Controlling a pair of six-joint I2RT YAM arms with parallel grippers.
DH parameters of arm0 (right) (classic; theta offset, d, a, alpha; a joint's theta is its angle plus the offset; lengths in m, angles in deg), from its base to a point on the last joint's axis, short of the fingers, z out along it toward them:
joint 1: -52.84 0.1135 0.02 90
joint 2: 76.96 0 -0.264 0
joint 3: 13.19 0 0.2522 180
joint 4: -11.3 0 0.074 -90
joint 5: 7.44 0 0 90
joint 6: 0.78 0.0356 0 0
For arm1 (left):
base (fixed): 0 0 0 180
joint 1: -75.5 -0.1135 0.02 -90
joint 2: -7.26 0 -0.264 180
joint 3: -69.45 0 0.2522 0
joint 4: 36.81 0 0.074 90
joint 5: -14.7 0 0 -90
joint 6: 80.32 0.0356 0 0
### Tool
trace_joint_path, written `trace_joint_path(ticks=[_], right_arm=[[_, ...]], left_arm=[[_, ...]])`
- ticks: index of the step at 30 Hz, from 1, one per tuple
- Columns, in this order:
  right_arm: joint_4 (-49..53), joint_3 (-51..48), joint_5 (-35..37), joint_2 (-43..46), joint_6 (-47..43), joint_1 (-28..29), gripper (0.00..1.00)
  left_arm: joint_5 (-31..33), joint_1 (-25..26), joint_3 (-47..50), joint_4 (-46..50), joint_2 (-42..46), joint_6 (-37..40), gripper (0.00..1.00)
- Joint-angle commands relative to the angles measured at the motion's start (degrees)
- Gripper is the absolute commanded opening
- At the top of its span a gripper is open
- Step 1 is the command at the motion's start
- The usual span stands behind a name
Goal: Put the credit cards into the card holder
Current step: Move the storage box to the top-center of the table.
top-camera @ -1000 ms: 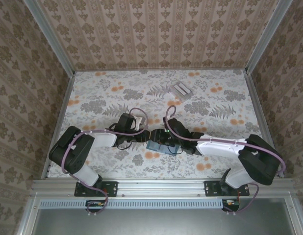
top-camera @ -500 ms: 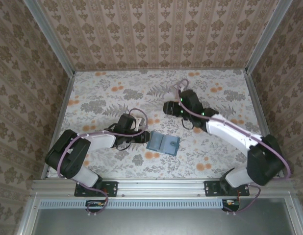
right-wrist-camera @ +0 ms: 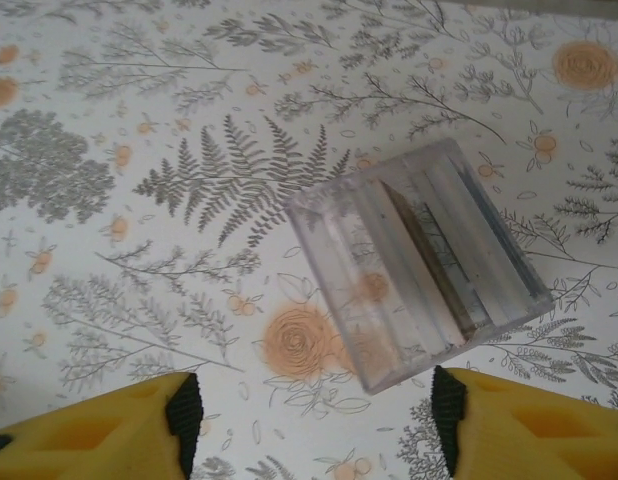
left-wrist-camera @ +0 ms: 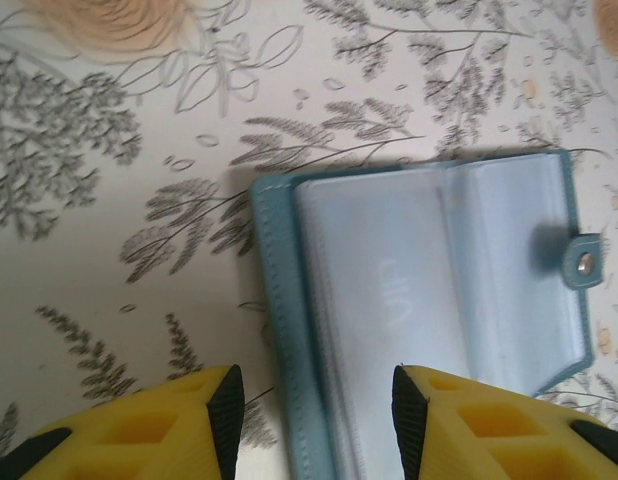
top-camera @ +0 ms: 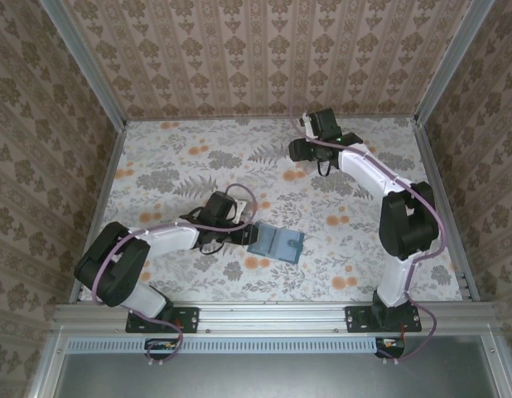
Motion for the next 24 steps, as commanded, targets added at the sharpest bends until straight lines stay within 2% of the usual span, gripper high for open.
trace_joint_path(ticks=[1,3,9,19,24], right_arm=[[5.71,4.03,-5.42,-3.05,-4.94,0.43,0.60],[6.43,5.53,-6.98,-4.71,-5.84,0.81,0.57],[11.41,11.54,-4.95,-11.21,-7.95,1.12,0.53],[14.99,17.71,4.11,-17.83,-11.56,1.28,0.53],[15.88,17.46,4.76,-18.80,-9.37,2.57,0.42]], left_arm=[[4.22,0.12,0.48,2.45,1.90,1.45,0.47],[6.06,-0.13,0.05,3.20,2.35,3.48,0.47],[10.53,-0.70,1.01,2.69,3.91,7.95,0.47],[13.43,-1.63,3.54,2.23,9.01,7.90,0.47],[13.75,-1.89,4.38,1.37,9.81,6.80,0.47]])
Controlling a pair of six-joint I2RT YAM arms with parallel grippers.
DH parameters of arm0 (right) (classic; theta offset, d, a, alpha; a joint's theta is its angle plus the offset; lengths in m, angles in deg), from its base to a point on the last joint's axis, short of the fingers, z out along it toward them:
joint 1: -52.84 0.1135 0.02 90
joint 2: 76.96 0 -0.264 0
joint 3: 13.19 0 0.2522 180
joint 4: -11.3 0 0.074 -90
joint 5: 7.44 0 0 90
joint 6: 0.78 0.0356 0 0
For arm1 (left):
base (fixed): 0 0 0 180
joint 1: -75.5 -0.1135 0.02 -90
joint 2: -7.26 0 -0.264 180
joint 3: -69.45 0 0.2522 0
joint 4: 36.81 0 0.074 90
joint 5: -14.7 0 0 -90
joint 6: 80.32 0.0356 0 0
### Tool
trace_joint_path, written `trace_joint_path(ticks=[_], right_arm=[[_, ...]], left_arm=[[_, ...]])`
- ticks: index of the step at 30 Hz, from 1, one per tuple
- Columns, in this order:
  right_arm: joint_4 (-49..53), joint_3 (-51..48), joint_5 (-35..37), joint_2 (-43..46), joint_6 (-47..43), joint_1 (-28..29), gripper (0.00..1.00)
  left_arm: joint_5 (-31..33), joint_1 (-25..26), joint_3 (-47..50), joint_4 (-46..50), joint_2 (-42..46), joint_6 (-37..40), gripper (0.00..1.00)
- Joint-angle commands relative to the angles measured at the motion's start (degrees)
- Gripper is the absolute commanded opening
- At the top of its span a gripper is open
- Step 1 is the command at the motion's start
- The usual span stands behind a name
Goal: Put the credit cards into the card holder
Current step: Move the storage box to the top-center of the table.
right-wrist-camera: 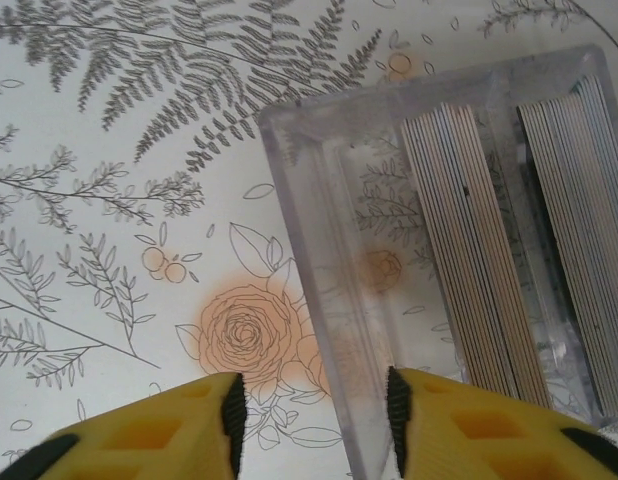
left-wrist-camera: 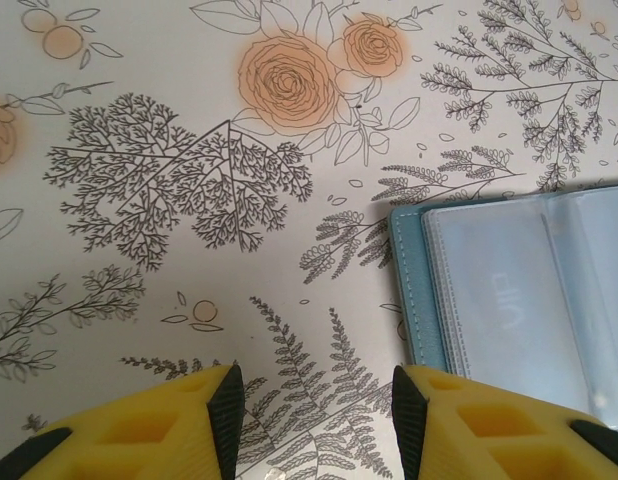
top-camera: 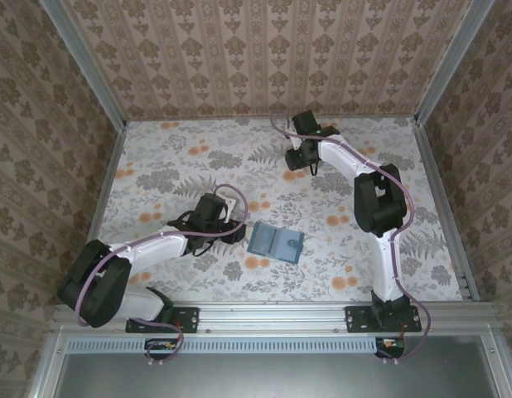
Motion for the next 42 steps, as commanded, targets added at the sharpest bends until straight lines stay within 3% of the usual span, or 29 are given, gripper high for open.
trace_joint_path(ticks=[1,6,9,11,13,15,18,23,31,35,42], right_arm=[[2.60,1.14,2.66,-0.97,2.11,1.59,0.39],[-0.66,-2.46,6.49,2.14,10.92,3.51,0.12],[-0.15,-2.39,11.95,2.73,15.72,4.89,0.12],[0.92,-1.90,16.34,2.76,19.83,5.90,0.07],[1.20,-2.23,17.32,3.25,24.16,6.73,0.00],[1.39,-2.71,17.59,3.78,28.54,7.78,0.00],[2.19,-2.95,19.88,4.11,33.61,10.05,0.04],[2.62,-2.70,21.48,5.62,36.30,12.30,0.20],[-0.63,-8.27,21.76,13.44,24.71,12.48,0.52],[-2.35,-9.24,19.47,13.77,17.99,9.78,0.54],[0.90,-1.94,19.76,6.42,12.21,7.76,0.54]], left_arm=[[1.14,-0.41,1.09,-0.86,0.62,0.00,0.47],[0.19,-0.67,-0.27,0.06,-2.21,-1.05,0.47],[-0.80,-0.67,-0.30,-0.88,-3.56,-1.45,0.47],[-0.87,-0.67,-0.55,-0.72,-4.06,-1.57,0.47],[-1.42,-0.67,-0.53,-0.88,-3.96,-1.62,0.47],[-1.22,-0.58,-0.24,-1.51,-3.81,-1.72,0.47],[-0.69,-0.67,-0.53,-0.85,-4.02,-1.59,0.47],[-0.83,-0.48,-0.07,-1.33,-3.32,-1.56,0.47],[-2.04,-0.32,-0.42,-1.34,-3.31,-1.34,0.47],[-3.02,-0.15,-0.20,-1.90,-3.05,-1.65,0.47],[-1.95,-0.05,0.09,-1.72,-2.24,-1.88,0.48]])
